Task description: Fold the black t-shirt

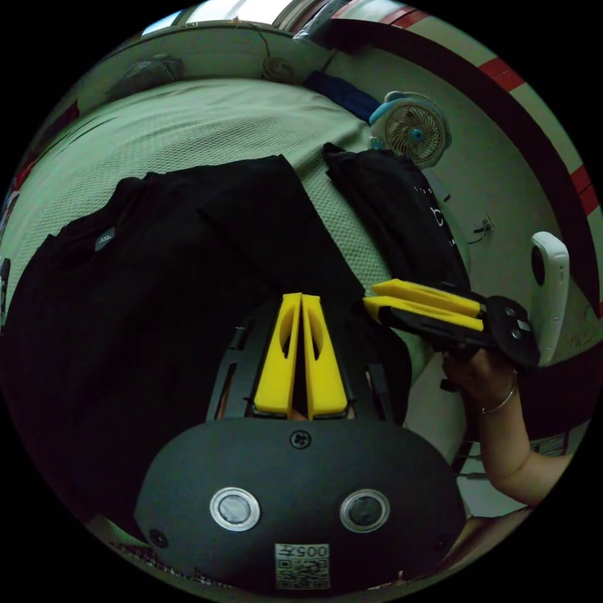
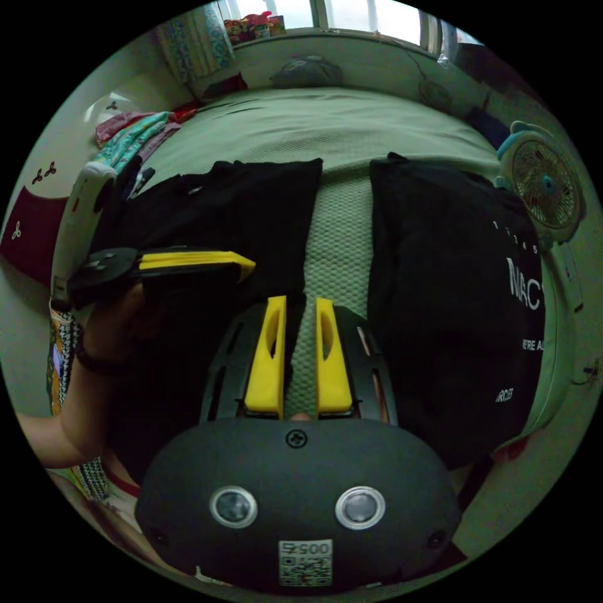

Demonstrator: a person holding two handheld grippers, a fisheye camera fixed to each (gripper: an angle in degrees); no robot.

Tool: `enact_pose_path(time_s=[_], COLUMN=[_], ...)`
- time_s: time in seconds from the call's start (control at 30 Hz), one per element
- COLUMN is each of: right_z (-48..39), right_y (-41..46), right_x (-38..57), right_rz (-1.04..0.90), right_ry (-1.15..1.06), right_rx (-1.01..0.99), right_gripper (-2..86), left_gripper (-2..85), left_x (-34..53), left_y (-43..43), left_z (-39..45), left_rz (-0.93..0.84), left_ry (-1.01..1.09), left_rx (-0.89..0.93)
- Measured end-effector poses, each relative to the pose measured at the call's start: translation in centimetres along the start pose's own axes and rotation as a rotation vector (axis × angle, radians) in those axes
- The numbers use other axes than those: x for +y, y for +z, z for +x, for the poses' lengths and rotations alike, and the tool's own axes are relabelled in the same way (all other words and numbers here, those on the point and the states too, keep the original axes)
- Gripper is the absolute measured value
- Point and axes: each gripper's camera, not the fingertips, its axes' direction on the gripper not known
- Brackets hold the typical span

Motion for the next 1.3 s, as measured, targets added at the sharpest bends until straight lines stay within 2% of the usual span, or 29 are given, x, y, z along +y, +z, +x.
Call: enact_pose_path(time_s=[0.3,0.53,0.63,0.77,1.0,1.3], right_z=[-4.7,-10.1,-12.2,-14.1,-17.3,-27.3], right_y=[1.7,3.2,5.0,4.4,2.5,2.2], right_x=[0.7,1.2,1.1,1.2,2.4,0.3], right_rz=[0.031,0.029,0.01,0.017,0.074,0.148], right_ry=[0.012,-0.051,-0.068,-0.024,0.024,-0.147], right_rx=[0.091,0.385,0.426,0.367,0.313,0.179], right_gripper=[-0.8,-1.6,-1.2,0.4,3.2,4.3], left_gripper=[-0.7,-0.7,-0.7,-0.7,-0.7,-0.6], left_x=[4.2,8.5,10.5,13.1,19.4,31.7], left_y=[-4.1,-8.0,-9.8,-12.5,-20.2,-32.4], left_z=[-1.2,-1.6,-2.2,-3.5,-5.8,-12.8], left_rz=[-0.003,-0.012,-0.01,0.008,0.106,0.195], left_ry=[0.001,0.035,0.032,-0.001,-0.046,-0.278], left_rx=[0.011,-0.044,-0.042,-0.006,-0.143,-0.152])
